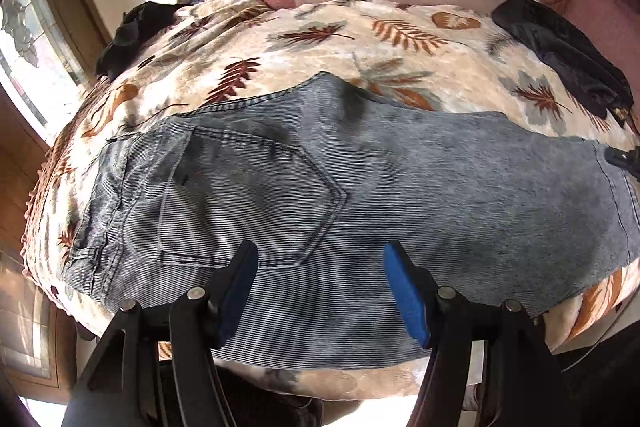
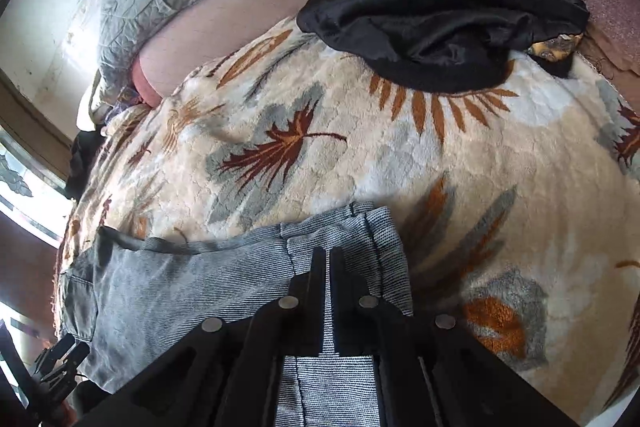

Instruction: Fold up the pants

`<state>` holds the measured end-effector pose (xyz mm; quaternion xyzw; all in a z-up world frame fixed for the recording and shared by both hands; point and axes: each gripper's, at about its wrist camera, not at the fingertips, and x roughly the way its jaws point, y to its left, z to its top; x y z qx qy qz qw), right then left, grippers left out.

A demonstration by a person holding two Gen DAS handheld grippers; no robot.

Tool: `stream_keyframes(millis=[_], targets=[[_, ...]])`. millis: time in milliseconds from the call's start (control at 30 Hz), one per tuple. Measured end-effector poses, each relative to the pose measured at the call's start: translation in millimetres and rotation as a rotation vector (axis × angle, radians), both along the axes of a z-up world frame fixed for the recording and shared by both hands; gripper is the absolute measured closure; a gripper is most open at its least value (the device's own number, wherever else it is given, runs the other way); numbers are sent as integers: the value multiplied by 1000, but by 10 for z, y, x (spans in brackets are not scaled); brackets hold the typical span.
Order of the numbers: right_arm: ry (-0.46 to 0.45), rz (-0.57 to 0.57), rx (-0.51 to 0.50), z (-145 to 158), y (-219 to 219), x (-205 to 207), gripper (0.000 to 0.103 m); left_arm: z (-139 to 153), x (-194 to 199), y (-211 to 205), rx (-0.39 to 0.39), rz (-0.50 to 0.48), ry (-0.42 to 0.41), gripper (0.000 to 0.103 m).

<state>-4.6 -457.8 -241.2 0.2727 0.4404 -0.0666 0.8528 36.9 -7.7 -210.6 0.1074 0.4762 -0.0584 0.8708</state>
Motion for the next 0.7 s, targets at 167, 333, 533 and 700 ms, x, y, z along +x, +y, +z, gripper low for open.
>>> stream_keyframes(millis=[167, 333, 533, 700], targets=[[-72, 0, 55, 146, -30, -177, 99, -150, 118, 153, 35, 61, 49, 37], [-6, 89, 43, 79, 163, -169, 99, -299, 124, 67, 117, 43, 73, 37], [96, 154, 10, -97, 270, -195, 99, -231, 98, -94, 139, 4, 83, 37], [19, 120, 35, 73, 173, -370, 99, -10, -51, -373, 106, -81, 48, 37]])
